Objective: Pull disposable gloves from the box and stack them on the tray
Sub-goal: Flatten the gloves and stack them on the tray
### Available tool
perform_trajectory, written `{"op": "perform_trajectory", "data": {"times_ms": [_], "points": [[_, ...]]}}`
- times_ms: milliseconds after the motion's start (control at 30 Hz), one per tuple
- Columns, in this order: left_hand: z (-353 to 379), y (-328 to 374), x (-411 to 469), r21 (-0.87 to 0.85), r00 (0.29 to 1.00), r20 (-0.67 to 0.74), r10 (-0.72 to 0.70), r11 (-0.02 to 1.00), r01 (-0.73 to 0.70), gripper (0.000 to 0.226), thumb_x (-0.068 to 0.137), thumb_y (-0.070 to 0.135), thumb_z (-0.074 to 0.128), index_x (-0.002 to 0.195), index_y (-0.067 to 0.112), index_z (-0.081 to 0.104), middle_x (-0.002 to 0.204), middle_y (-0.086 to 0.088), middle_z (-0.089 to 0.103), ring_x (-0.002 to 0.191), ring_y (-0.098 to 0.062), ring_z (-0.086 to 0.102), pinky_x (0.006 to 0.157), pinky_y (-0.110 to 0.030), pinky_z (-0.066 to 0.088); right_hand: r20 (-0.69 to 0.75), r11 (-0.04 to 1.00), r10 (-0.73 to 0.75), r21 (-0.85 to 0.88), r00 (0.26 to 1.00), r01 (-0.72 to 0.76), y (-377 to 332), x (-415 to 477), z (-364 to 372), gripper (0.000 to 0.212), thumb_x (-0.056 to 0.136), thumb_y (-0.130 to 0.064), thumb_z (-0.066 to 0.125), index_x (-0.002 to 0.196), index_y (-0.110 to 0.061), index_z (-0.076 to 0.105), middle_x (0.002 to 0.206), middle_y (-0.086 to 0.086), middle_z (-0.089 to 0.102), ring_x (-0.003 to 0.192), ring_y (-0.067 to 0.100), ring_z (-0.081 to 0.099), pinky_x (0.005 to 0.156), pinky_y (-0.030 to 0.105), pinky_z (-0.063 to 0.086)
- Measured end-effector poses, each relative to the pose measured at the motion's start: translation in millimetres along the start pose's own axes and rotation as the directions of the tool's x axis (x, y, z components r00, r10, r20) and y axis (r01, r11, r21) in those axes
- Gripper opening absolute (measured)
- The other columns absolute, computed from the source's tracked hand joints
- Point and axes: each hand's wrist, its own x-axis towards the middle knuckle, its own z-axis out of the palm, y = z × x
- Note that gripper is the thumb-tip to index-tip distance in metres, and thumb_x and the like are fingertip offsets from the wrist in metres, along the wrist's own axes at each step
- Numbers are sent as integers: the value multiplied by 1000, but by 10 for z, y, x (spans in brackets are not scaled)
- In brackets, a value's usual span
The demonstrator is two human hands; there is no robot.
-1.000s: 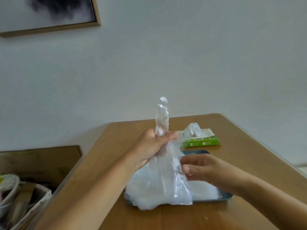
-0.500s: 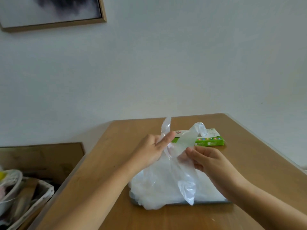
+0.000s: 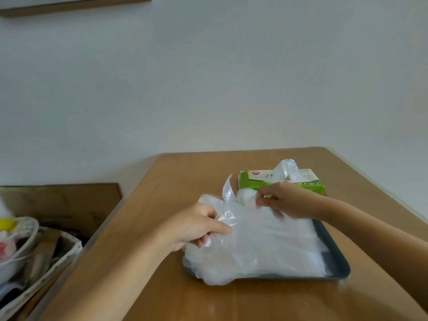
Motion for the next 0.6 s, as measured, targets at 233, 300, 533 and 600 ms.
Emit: {"op": "perform_trajectory", "data": {"times_ms": [233, 300, 533, 600], "points": [[-137, 7, -66, -137, 952, 281, -125, 976, 169, 26, 82, 34, 72, 88, 14, 57, 60, 5, 37, 48, -4, 24, 40, -13, 22, 32, 962, -49, 270, 998, 38, -11, 6, 61, 20, 101, -27, 43, 94, -23, 61, 63, 6, 68, 41, 16, 36, 39, 22, 32], [-117, 31, -45, -80, 957, 271, -102, 989, 128, 45, 78, 41, 73, 107, 9, 61, 64, 7, 41, 50, -5, 29, 43, -13, 26, 42, 918, -101, 390, 994, 76, -89, -41, -6, 20, 101, -29, 42, 99, -22, 61, 63, 7, 68, 40, 16, 34, 38, 24, 29], [-74, 180, -42, 129, 961, 224, 160, 973, -192, 41, 75, 31, 79, 111, 37, 61, 87, 38, 61, 88, 16, 55, 77, -5, 42, 77, 854, -364, 425, 928, 300, -562, -321, -351, 24, 102, -23, 41, 103, -17, 65, 56, 7, 66, 33, 11, 29, 33, 17, 23], [-70, 137, -32, 124, 970, 168, 174, 973, -196, 70, 59, 48, 85, 120, 30, 58, 111, 23, 64, 107, 5, 57, 95, -17, 46, 89, 844, -405, 419, 910, 335, -684, -404, -450, 26, 102, -23, 40, 108, -13, 64, 54, 1, 66, 35, 8, 36, 36, 19, 27]]}}
